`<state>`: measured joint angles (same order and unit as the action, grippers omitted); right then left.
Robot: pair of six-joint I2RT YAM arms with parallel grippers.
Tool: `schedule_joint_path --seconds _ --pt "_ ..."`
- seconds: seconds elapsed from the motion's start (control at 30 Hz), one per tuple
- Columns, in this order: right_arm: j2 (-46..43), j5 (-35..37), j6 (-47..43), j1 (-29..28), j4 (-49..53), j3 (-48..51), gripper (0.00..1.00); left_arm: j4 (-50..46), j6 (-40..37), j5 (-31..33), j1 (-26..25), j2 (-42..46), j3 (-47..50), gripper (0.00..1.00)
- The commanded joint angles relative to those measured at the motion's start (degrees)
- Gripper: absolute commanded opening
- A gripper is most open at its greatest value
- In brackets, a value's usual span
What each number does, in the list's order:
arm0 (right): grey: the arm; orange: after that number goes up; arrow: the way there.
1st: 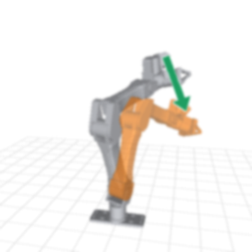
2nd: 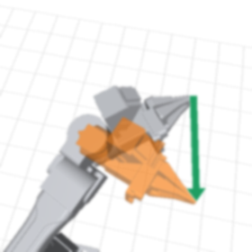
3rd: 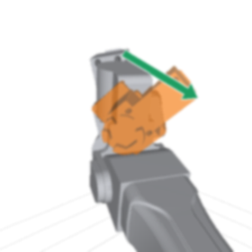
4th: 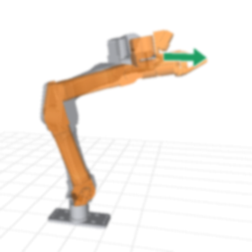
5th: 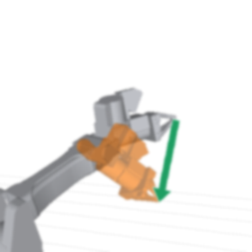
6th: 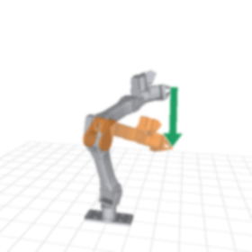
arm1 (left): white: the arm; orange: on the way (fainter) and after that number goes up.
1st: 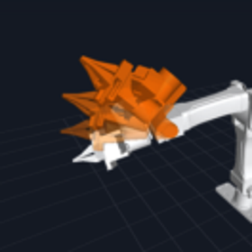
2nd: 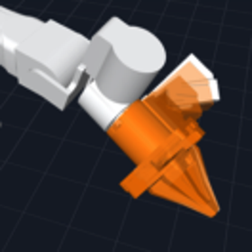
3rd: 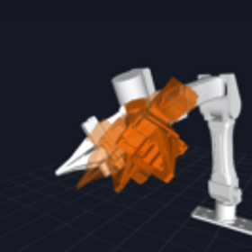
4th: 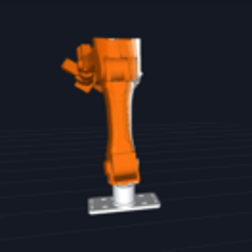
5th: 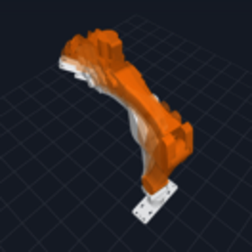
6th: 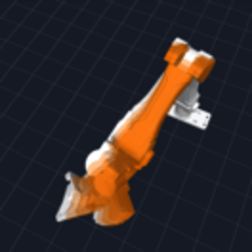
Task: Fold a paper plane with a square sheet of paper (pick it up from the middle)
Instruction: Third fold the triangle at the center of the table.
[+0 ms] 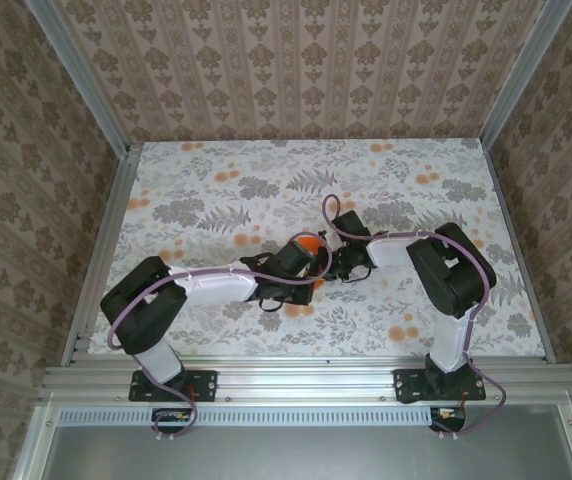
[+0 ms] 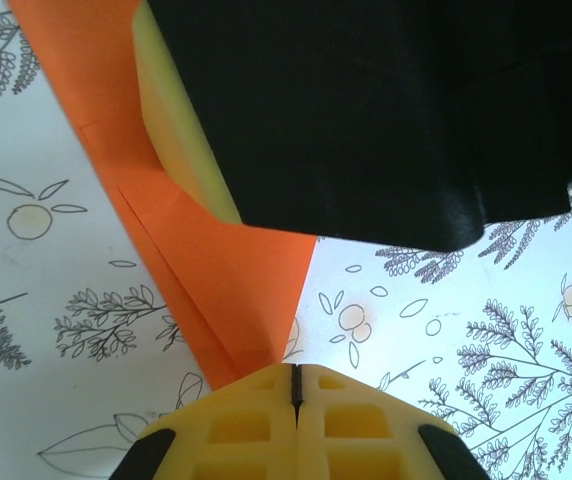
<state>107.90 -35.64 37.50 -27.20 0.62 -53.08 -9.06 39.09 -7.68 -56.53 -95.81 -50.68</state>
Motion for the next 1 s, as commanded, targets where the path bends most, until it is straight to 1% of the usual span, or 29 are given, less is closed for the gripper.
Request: schedule_joint_path --seconds 0.0,0.17,0.33,0.43,0.53,0.67,0.83,0.9,0.97 --pt "0.0 2.3 -0.8 0.7 4.0 0.3 0.07 2.7 1.1 -0.3 0.1 -1.7 2.1 0.0" --pt "-0.6 2.2 -1.1 1.0 4.5 0.2 0.07 0.2 2.5 1.7 0.0 -3.2 2.7 0.0" --pt "-1.9 1.8 -1.9 1.5 5.9 -0.5 0.08 -1.9 3.7 3.6 -0.4 -2.6 3.7 0.0" --pt "-4.8 0.4 -2.1 2.2 6.2 -0.5 0.11 -1.7 3.7 3.0 -0.5 -2.2 4.3 0.0" --pt "-8.8 0.5 -2.2 2.9 7.0 0.1 0.12 -2.0 3.4 2.9 -0.6 -2.7 4.0 0.0" --pt "-12.4 -0.4 -0.7 2.6 5.0 3.3 0.11 -1.8 3.4 2.7 -0.6 -3.1 3.6 0.0" --pt "-12.0 -1.6 2.3 0.5 -0.4 8.0 0.09 -2.4 3.1 2.7 -0.7 -3.6 2.6 0.0" --pt "-10.4 -3.8 2.3 -0.8 -1.7 7.9 0.08 -2.5 3.0 2.5 -0.7 -4.0 2.2 0.0" --pt "-8.9 -3.5 2.6 -1.6 -2.7 8.0 0.08 -2.8 2.9 2.5 -0.7 -4.3 1.8 0.0"
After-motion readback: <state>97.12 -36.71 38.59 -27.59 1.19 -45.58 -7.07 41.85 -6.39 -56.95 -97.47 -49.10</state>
